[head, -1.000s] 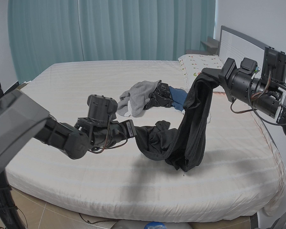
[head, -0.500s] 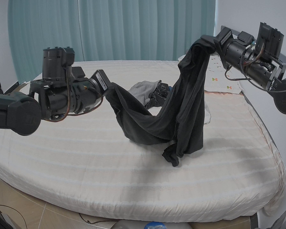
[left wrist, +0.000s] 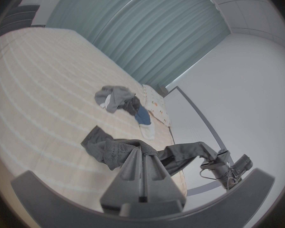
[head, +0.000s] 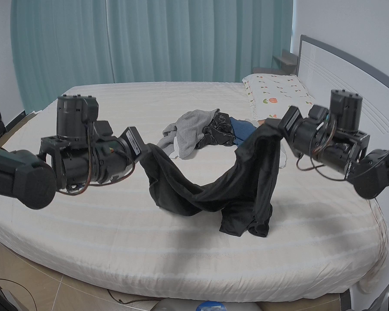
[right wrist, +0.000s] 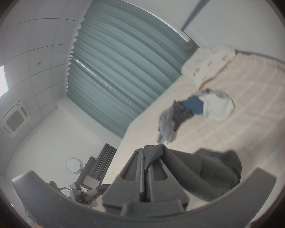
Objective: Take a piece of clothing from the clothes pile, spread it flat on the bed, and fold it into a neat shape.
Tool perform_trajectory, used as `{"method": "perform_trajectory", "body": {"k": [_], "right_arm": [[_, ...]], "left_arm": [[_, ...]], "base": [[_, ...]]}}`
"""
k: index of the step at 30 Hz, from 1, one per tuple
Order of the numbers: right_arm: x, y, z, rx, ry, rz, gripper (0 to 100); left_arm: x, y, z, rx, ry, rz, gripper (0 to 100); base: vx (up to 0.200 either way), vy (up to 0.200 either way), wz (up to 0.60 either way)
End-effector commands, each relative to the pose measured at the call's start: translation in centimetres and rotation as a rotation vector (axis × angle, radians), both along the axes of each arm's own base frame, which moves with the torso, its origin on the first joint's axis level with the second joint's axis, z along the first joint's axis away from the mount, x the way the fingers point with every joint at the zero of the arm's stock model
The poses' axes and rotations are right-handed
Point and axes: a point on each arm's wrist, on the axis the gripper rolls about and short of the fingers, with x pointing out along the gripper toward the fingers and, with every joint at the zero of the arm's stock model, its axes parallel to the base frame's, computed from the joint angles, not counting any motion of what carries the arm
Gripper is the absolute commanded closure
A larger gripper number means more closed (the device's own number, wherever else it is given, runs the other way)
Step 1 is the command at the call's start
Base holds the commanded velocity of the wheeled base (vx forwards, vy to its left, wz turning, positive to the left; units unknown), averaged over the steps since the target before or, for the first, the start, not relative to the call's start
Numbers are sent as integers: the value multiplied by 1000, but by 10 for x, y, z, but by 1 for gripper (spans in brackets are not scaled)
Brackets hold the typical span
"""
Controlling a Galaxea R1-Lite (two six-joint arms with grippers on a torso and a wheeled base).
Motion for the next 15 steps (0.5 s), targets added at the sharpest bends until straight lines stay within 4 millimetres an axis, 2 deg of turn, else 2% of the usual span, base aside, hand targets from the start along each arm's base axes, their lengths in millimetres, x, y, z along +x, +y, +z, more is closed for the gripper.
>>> {"method": "perform_trajectory", "body": {"k": [1,4,13,15], "right_arm": [[1,12,-42,-25,128,23,100],[-2,12,-46,-29,139,25,100],[-4,12,-45,-30,136,21,100],[-4,12,-46,-31,139,21,100]], "left_arm": [[-8,-10,-34,-13,114,-25,100],[-14,-14,-40,-7,135,-41,100],[-10,-16,-58,8,181,-49,100],[-10,-16,-61,4,180,-53,100]], "base": [[0,0,0],[0,0,0],[0,0,0],[-200,0,0]]}}
